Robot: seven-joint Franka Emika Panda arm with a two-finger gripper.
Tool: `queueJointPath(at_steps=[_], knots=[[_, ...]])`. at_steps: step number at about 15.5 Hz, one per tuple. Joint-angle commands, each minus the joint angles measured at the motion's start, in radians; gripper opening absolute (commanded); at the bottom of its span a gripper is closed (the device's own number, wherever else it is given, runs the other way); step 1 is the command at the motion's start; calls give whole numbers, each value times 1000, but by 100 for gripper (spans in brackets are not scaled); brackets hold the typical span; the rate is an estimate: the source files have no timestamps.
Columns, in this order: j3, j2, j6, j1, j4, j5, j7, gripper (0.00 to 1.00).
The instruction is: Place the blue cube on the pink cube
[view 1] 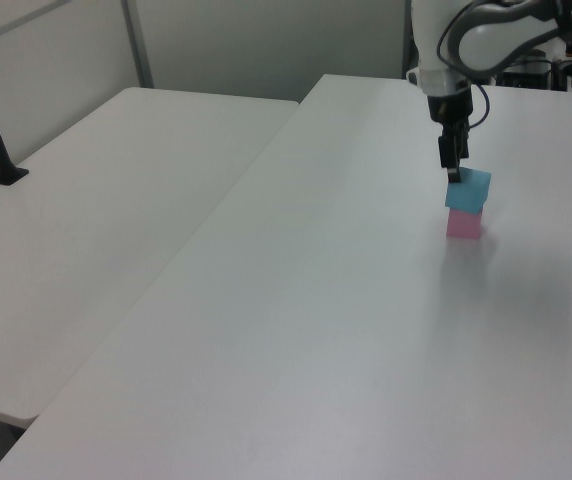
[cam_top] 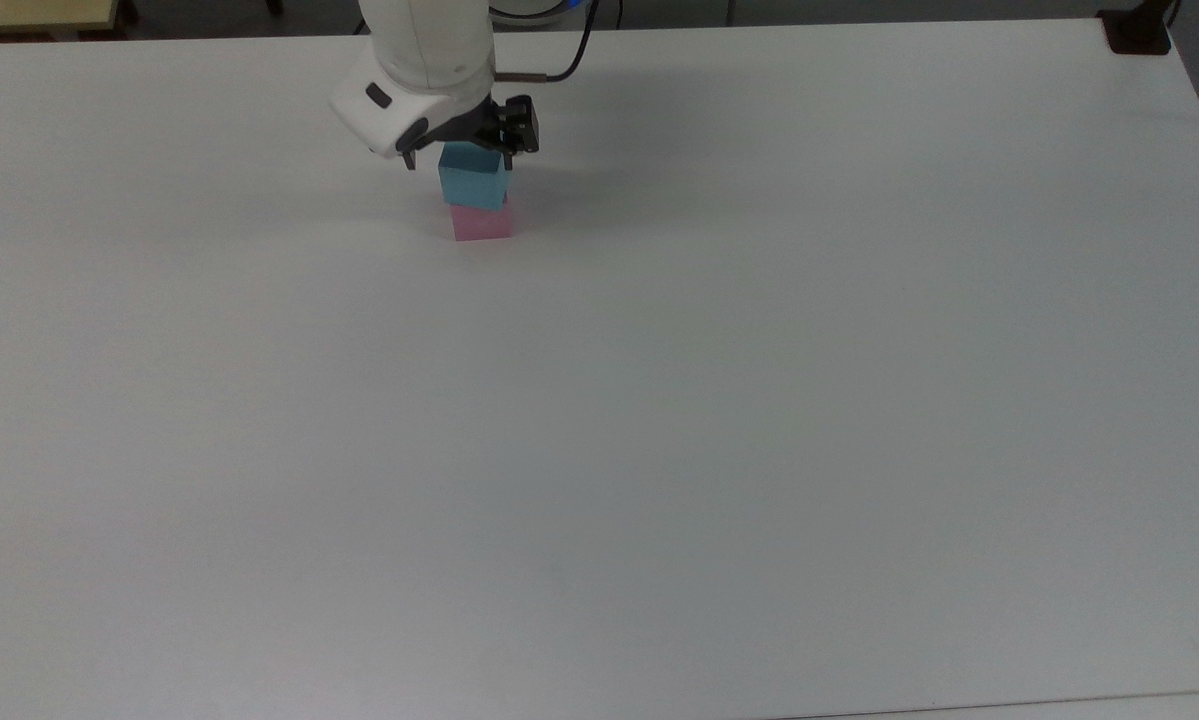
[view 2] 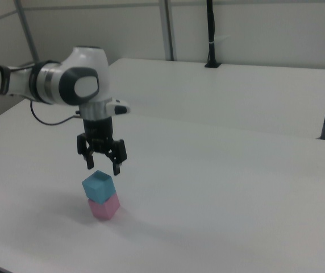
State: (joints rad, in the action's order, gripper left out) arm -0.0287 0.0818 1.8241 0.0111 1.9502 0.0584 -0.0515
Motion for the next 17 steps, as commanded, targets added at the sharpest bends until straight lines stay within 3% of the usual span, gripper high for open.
queueJointPath(at_steps=[1, 3, 7, 10, 17], knots=[[-7, -46, -220, -25, -183, -3, 16, 100], [-16, -91, -278, -26, -240, -11, 31, 100], [-46, -166, -270, 4, -247, -14, 155, 100], [-105, -220, -278, 6, -247, -124, 156, 100], [-140, -214, -278, 0, -307, -121, -94, 100]])
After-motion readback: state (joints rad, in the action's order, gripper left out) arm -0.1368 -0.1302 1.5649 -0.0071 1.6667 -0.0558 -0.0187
